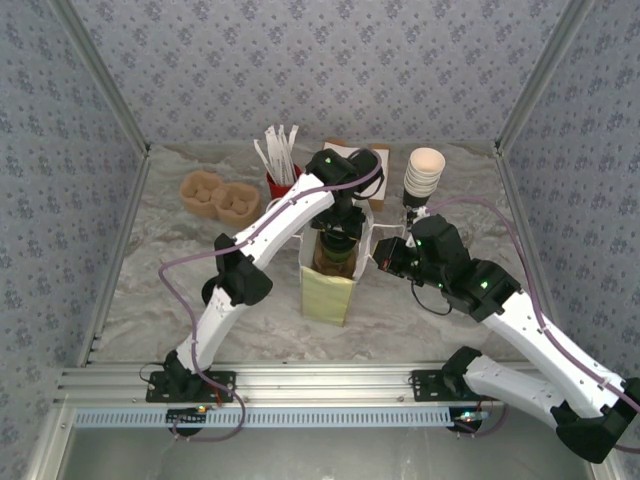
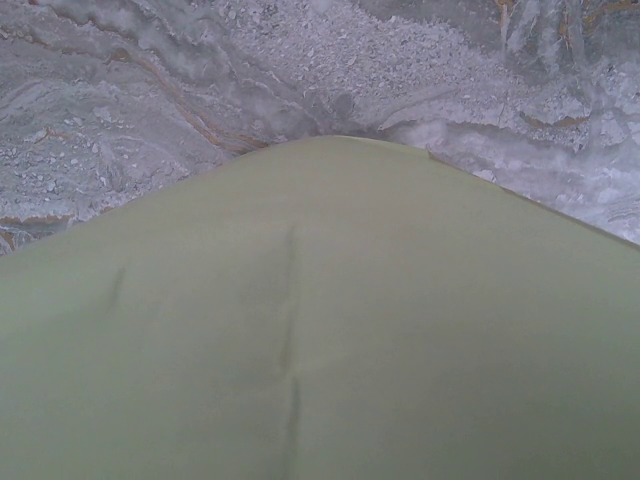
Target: Pack the takeout coffee
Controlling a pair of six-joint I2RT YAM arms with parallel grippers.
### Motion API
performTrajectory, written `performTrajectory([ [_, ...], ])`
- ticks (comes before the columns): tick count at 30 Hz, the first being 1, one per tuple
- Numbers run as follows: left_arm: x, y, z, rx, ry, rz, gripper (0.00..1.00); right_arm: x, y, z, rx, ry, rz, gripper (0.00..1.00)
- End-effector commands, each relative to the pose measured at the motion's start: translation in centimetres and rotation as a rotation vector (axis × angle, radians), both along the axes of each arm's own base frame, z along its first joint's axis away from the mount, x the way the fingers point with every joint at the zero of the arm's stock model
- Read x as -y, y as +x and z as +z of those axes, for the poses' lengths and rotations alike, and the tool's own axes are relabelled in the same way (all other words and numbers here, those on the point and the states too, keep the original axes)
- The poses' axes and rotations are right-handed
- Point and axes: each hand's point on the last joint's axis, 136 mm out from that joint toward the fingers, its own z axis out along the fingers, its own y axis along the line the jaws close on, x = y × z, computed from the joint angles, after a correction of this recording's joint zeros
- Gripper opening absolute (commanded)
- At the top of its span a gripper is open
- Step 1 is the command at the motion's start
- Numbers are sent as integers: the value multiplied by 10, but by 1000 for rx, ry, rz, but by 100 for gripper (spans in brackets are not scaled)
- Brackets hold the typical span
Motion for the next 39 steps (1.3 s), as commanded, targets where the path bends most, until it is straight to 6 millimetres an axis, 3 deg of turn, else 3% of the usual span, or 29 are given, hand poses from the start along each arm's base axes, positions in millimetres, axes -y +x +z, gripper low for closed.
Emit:
performTrajectory([
  [1, -22, -26, -19, -137, 119, -17, 38, 3, -2, -1, 8, -13, 3, 3],
  [22, -22, -24, -34, -109, 68, -15, 38, 0, -1, -1, 8, -7, 2, 3],
  [39, -22, -21, -66, -137, 107, -5, 38, 0, -2, -6, 3, -21, 6, 3],
])
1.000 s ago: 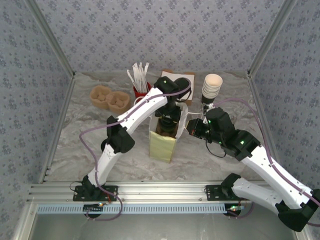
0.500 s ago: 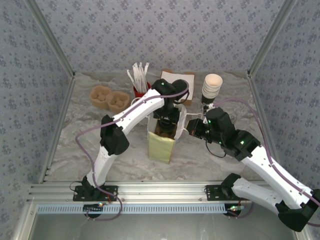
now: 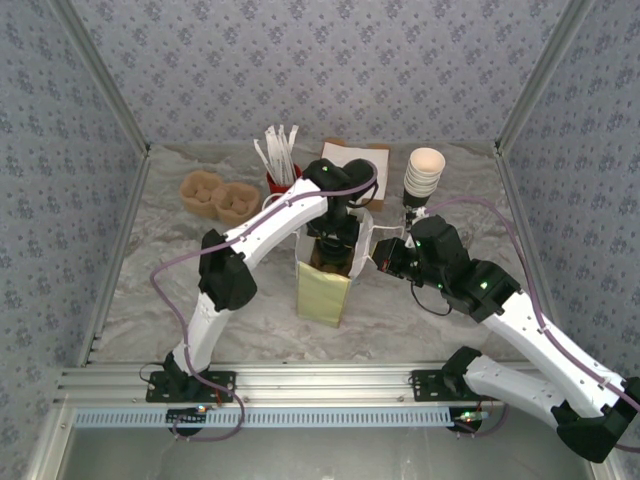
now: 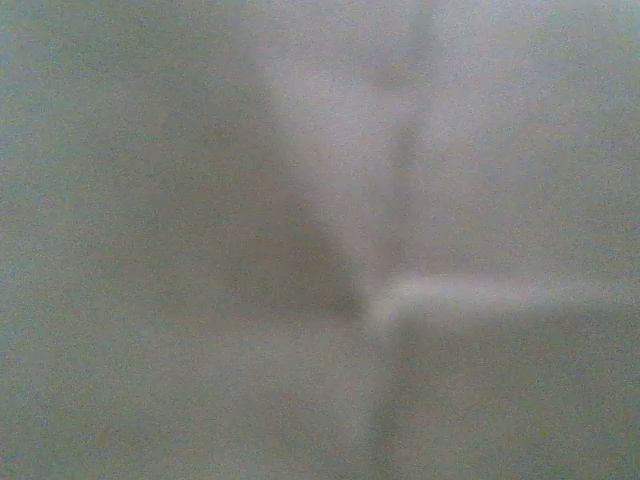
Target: Pack the takeout coffee
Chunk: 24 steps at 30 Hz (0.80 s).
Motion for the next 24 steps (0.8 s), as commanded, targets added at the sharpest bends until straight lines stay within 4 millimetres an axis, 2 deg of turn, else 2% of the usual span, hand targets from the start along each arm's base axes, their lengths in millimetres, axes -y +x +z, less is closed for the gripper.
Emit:
performTrajectory([
  [1, -12, -14, -47, -122, 104, -3, 38, 2, 0, -6, 3, -20, -5, 3],
  [14, -12, -18, -68, -132, 107, 2, 38, 1, -1, -6, 3, -20, -2, 3],
  [19, -12, -16, -61, -117, 99, 4, 39, 2, -1, -5, 4, -18, -2, 3],
  [24, -11, -12, -44, -86, 89, 1, 42, 2, -1, -4, 5, -20, -5, 3],
])
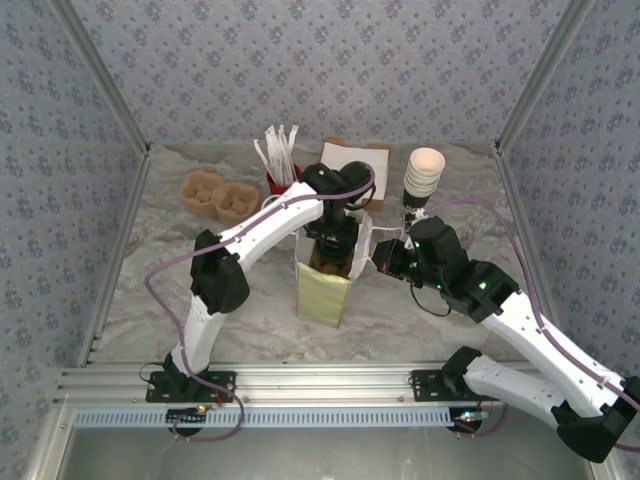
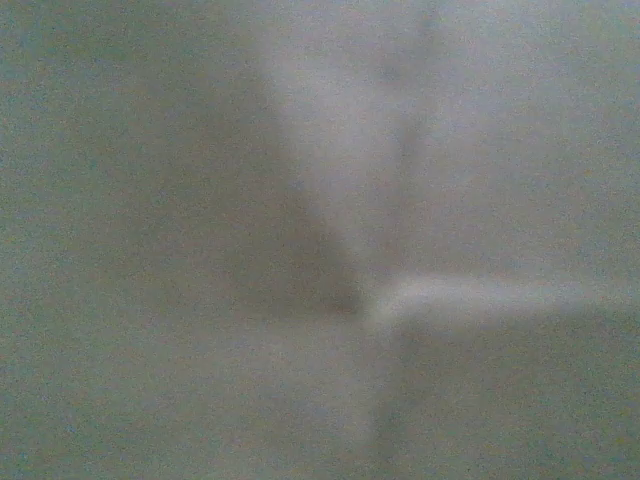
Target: Pack the takeout coffee
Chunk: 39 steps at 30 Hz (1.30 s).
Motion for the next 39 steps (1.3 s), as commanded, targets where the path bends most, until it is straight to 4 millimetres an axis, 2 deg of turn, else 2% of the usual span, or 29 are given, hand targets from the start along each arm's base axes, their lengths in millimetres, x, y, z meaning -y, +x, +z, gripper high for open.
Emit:
performTrajectory([
  [1, -11, -10, -38, -103, 115, 0, 43, 2, -1, 1, 14, -11, -4, 3],
  [7, -5, -4, -5, -50, 72, -8, 55, 3, 0, 3, 21, -18, -7, 3],
  [17, -2, -5, 57, 60, 41, -36, 81, 5, 2, 8, 32, -26, -11, 3],
  [23, 5, -11, 86, 106, -25, -58, 85, 5, 3, 11, 38, -27, -14, 3],
  [29, 4, -12, 92, 120, -36, -54, 85, 7, 3, 12, 37, -29, -17, 3],
  [35, -9, -15, 121, 199, -47, -38, 85, 9, 2, 10, 31, -36, -21, 3],
  [39, -27, -20, 145, 257, -42, -22, 85, 11, 2, 9, 31, -41, -22, 3],
])
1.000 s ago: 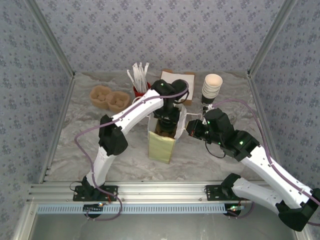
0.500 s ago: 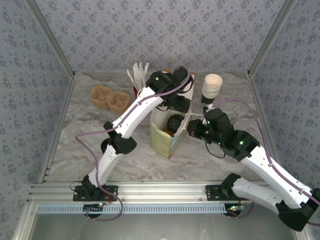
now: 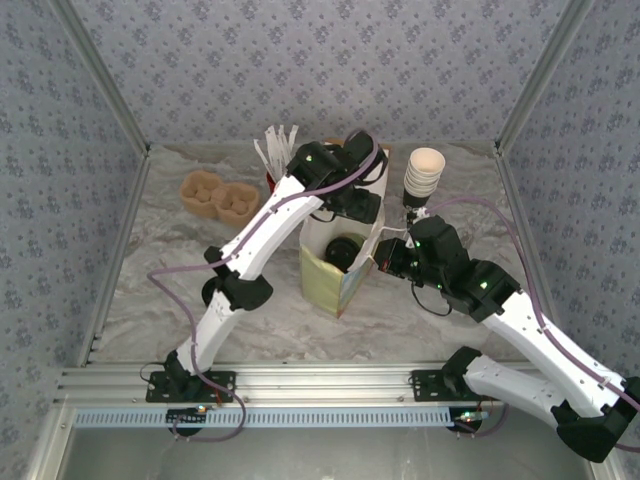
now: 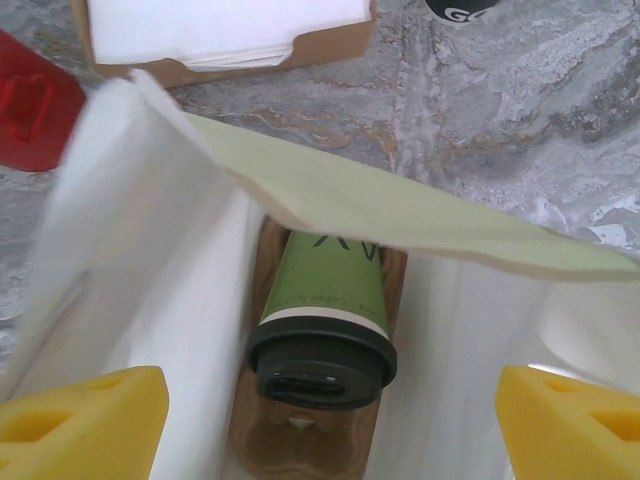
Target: Pack the takeout coffee
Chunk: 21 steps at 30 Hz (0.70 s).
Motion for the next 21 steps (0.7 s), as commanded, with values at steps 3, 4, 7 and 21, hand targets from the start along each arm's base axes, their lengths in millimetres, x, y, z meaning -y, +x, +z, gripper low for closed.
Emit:
performTrajectory([
  [3, -63, -36, 45, 34, 95, 31, 85, 8, -1, 5, 14, -28, -9, 3],
  [4, -67, -39, 51, 52, 93, 31, 85, 9, 0, 4, 15, -31, -9, 3],
  [7, -80, -43, 67, 93, 89, 42, 85, 12, 0, 2, 15, -42, -12, 3],
  [21, -166, -58, 123, 272, 134, 145, 87, 20, 20, 5, -3, -58, 6, 4],
])
